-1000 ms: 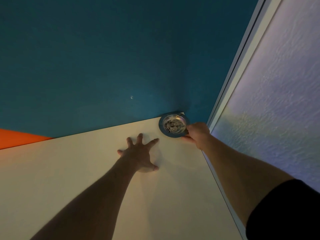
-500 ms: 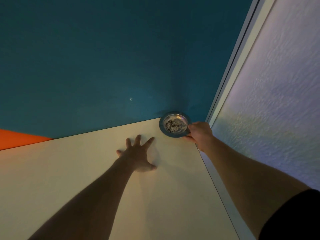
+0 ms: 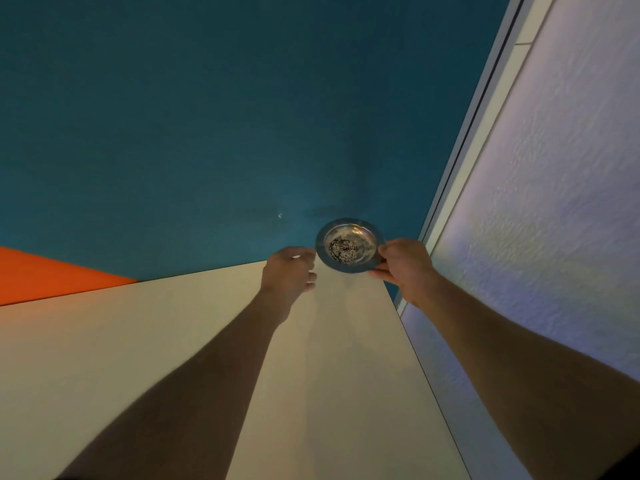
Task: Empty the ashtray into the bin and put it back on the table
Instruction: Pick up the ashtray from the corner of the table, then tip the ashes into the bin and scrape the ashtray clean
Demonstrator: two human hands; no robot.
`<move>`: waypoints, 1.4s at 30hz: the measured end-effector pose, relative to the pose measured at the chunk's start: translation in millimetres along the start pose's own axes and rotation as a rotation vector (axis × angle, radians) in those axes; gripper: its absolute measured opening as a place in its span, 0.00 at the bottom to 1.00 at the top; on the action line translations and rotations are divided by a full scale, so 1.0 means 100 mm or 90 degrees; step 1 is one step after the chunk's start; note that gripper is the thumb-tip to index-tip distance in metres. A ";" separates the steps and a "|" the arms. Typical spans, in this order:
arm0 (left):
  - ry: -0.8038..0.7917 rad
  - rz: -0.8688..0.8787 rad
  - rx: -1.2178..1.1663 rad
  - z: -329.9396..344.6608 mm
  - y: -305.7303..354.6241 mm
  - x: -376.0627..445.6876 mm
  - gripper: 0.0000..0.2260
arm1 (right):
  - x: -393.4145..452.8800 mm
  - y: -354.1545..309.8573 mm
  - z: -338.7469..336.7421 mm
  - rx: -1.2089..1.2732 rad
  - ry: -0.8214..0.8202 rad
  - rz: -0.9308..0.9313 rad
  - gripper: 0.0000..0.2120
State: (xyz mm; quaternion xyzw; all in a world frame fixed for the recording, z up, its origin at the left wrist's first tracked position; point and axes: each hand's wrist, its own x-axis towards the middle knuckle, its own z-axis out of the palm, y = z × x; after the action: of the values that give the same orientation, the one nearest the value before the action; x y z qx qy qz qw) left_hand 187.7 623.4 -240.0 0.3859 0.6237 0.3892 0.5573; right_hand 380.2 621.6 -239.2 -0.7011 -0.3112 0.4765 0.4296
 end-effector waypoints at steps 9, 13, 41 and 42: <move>0.036 0.033 -0.103 -0.23 0.41 -0.40 0.06 | -0.57 -0.42 0.12 0.023 -0.036 -0.028 0.07; 0.056 0.052 -0.108 -0.44 0.48 -0.61 0.06 | -0.83 -0.53 0.22 0.022 -0.062 -0.037 0.06; 0.238 0.081 -0.188 -3.15 0.30 -2.45 0.05 | -3.16 -0.55 2.11 0.008 -0.268 -0.055 0.04; 0.251 0.078 -0.189 -3.29 0.26 -2.52 0.05 | -3.27 -0.53 2.21 0.006 -0.275 -0.053 0.05</move>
State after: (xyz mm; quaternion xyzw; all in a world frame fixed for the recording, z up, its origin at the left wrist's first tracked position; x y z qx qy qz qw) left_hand -117.9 385.4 -91.9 0.2535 0.6319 0.5773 0.4507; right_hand 56.6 436.4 -99.4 -0.5672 -0.4225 0.5992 0.3752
